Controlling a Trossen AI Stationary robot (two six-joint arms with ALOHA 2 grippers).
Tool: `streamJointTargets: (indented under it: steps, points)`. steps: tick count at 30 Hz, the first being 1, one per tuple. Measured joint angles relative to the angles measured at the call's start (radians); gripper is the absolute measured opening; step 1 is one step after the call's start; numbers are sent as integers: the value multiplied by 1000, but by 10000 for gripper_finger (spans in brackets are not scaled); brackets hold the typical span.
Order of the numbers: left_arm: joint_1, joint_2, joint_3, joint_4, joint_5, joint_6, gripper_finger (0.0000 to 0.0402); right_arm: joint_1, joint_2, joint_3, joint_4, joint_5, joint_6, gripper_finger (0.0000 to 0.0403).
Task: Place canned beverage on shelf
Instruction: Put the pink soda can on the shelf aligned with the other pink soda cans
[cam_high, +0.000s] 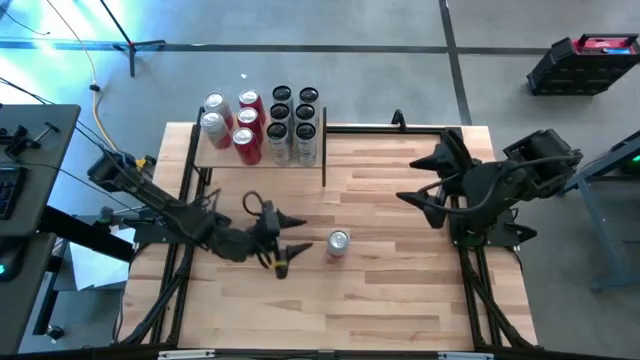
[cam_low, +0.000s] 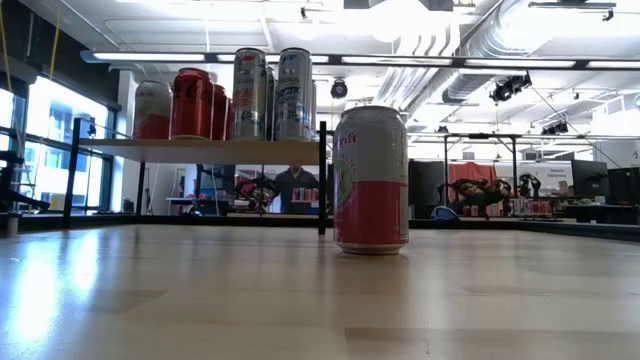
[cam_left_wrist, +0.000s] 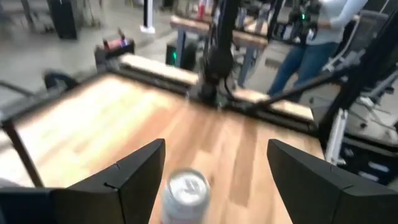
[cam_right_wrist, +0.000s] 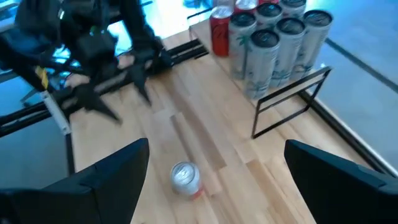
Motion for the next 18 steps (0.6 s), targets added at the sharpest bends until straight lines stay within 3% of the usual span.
streamJointTargets:
  steps: [9, 14, 18]
  points:
    - [-2, 146, 0, 2, 114, -165, 273, 1, 1, -62, 0, 18, 0, 360]
    - [-18, 191, 0, 2, 98, -211, 273, -11, 1, -155, 0, 25, 11, 360]
    - [-30, 228, 0, -10, 88, -211, 273, -22, 2, -213, 0, 98, 62, 360]
